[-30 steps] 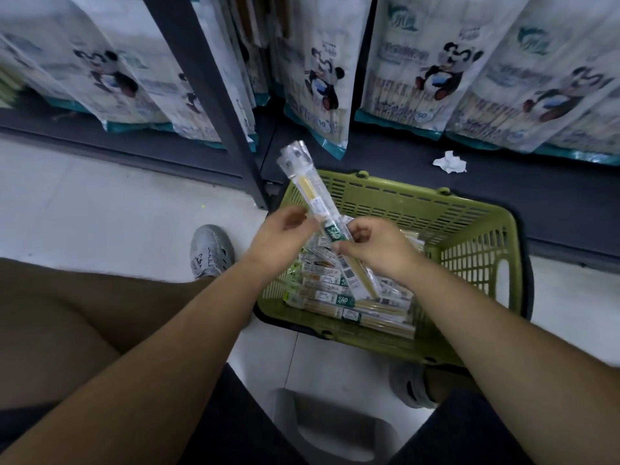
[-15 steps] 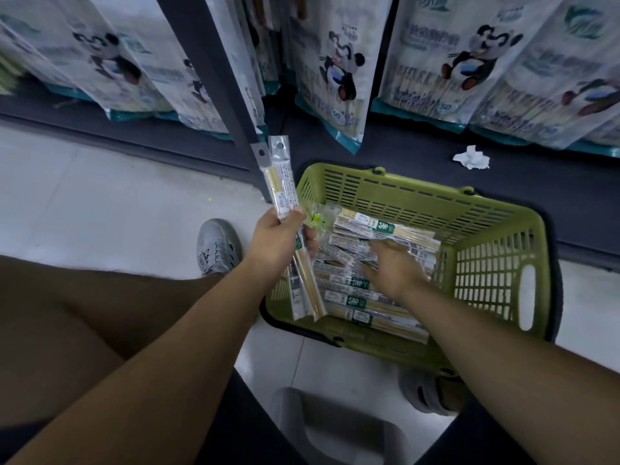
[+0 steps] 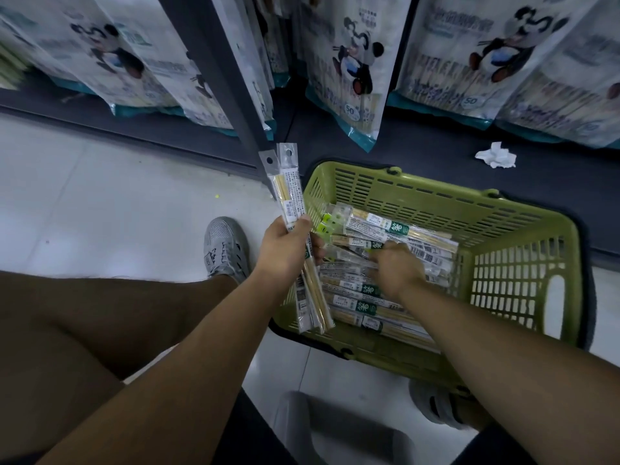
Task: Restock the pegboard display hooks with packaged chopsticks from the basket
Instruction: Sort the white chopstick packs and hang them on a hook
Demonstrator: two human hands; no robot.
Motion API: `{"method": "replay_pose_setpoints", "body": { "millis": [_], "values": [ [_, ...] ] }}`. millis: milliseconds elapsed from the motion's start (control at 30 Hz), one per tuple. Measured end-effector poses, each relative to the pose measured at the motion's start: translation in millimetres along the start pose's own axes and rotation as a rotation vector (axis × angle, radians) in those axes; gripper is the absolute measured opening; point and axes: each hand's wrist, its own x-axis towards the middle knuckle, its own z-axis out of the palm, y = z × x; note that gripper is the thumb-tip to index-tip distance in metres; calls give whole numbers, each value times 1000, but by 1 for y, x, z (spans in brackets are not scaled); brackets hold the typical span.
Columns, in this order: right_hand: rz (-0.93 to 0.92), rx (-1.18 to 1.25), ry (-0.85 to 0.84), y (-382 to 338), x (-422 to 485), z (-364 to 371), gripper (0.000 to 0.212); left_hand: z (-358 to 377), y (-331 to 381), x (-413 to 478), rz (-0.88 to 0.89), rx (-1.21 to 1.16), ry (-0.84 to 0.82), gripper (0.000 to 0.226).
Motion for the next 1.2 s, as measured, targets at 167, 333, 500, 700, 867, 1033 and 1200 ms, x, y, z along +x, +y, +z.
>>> {"method": "replay_pose_setpoints", "body": {
  "millis": [167,333,500,700,867,1033,1200],
  "values": [
    [-7,138,39,14,-7,-29,18,1,0,0,18,69,21,25],
    [-172,398,50,-18,-25,-76,40,12,-2,-8,42,97,-26,27],
    [-254,567,124,-60,-43,-92,34,20,-1,-21,99,-87,-208,59],
    [-85,1201,-101,-62,-50,-90,39,9,3,-10,12,-68,-102,21],
    [-56,1320,54,-66,-45,-87,10,15,0,-11,35,-56,-140,32],
    [-24,1335,92,-53,-34,-82,8,15,0,-5,63,-30,-6,28],
    [108,657,239,3,2,-58,20,12,2,1,20,-64,25,20]
  ]
}}
